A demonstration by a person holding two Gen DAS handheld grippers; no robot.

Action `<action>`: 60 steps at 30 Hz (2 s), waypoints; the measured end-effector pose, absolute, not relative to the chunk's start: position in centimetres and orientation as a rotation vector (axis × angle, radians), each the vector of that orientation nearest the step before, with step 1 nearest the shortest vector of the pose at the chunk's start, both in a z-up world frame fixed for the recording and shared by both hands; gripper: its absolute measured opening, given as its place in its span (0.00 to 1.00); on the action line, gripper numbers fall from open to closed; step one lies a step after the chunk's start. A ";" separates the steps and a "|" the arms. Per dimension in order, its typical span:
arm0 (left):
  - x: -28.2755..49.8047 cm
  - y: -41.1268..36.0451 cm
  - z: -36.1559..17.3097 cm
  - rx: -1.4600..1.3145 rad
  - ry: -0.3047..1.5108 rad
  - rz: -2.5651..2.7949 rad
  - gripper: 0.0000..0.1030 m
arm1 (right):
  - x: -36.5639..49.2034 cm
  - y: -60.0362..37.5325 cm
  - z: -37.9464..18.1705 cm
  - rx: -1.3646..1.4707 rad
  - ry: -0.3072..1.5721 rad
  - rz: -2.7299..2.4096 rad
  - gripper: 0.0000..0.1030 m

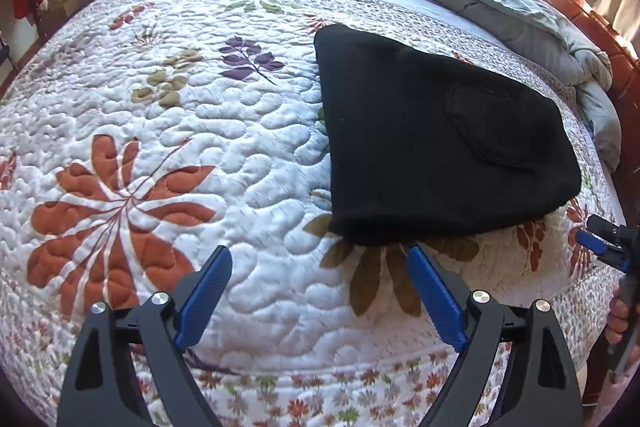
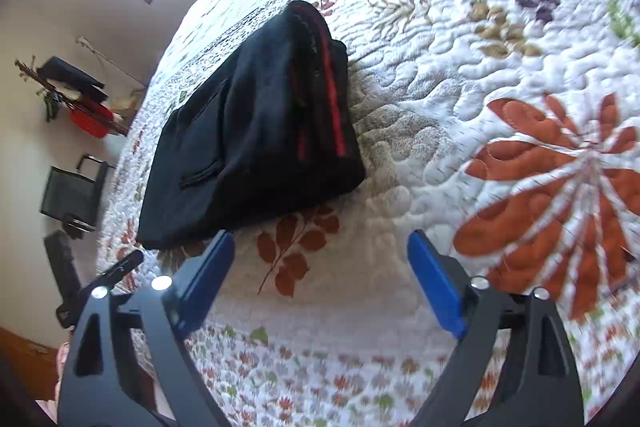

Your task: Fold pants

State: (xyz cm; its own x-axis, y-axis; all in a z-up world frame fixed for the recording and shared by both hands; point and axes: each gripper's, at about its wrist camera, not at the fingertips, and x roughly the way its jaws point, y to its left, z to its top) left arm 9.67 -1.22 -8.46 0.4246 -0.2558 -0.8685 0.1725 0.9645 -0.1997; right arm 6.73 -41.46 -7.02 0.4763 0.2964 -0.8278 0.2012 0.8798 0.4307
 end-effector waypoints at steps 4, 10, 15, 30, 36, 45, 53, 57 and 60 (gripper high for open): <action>8.7 -2.6 -7.0 -0.060 1.101 -0.243 0.93 | 6.4 -38.1 -5.5 0.367 1.114 -0.031 0.95; 7.3 -3.7 -5.9 0.007 1.099 -0.202 0.95 | 5.1 -34.8 -4.5 0.194 1.141 -0.140 0.96; 6.4 -3.5 -5.1 0.016 1.085 -0.174 0.95 | 4.0 -34.4 -4.0 0.187 1.133 -0.141 0.96; 3.3 -4.0 -0.4 0.055 1.008 -0.167 0.95 | 1.4 -32.4 -0.6 0.185 1.110 -0.118 0.96; 1.8 -4.3 1.2 0.090 0.983 -0.167 0.96 | 0.5 -31.6 0.6 0.182 1.099 -0.104 0.96; 0.8 -4.8 2.2 0.124 0.959 -0.165 0.96 | -0.3 -30.8 2.0 0.184 1.079 -0.103 0.96; 0.8 -4.9 2.5 0.126 0.954 -0.168 0.96 | -0.2 -30.5 2.0 0.176 1.081 -0.099 0.96; 0.8 -5.0 2.5 0.129 0.956 -0.170 0.96 | 0.0 -30.5 1.8 0.176 1.088 -0.096 0.96; 0.9 -5.0 2.5 0.131 0.956 -0.171 0.96 | 0.1 -30.6 1.7 0.178 1.090 -0.094 0.96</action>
State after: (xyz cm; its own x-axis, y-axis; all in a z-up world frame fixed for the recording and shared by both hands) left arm 0.90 -5.02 2.47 0.5654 -0.0868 -0.8202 0.2023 0.9787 0.0359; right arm 0.14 -30.56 1.68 0.4599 0.0113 -0.8879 0.1633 0.9818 0.0971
